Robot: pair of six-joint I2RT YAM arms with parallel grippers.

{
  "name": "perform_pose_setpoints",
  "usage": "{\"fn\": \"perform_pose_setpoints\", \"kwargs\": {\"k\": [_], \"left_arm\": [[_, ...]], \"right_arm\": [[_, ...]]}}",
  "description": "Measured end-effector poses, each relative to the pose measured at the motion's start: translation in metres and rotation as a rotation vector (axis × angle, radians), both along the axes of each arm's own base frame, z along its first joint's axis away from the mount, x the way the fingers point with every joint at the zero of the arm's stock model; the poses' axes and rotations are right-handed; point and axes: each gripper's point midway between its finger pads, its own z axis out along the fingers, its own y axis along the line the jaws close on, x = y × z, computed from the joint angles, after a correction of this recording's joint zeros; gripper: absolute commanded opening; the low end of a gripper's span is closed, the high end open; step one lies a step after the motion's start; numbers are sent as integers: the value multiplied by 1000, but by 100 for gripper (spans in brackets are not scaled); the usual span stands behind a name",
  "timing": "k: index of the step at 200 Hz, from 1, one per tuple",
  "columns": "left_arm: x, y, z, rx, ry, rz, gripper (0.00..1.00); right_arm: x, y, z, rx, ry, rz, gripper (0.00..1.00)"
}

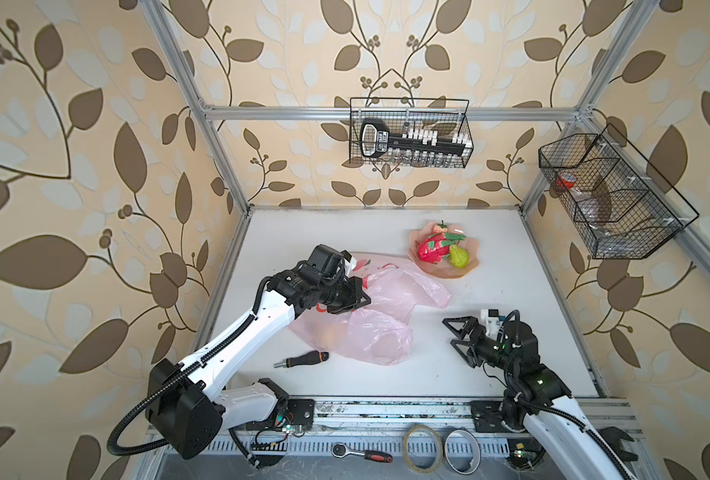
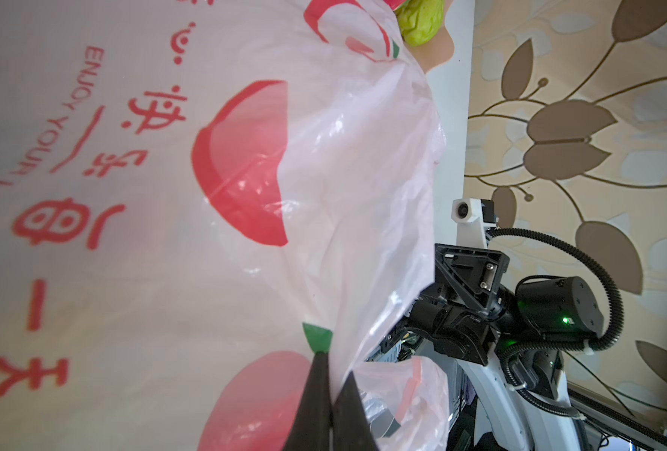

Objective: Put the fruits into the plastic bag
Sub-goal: 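Withdraw the open right gripper up and out of the bag, then move the right gripper toward the plate above the green pear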

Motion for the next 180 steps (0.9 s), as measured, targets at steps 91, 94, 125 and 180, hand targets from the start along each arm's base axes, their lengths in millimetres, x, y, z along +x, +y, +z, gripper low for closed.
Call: {"fn": "perform_pose_setpoints", "kwargs": {"k": [91,94,125,180], "left_arm": [[0,0,0,0,0,0,0],[0,0,0,0,0,0,0],[0,0,0,0,0,0,0],[0,0,1,-1,-2,0,0]], "right_arm": [[35,-17,41,-248,-34,86,100],[37,-18,43,-257,-39,91,100],[59,-23,69,-355,-77,142,100],[99,-37,107,-580,-131,224,100]]}}
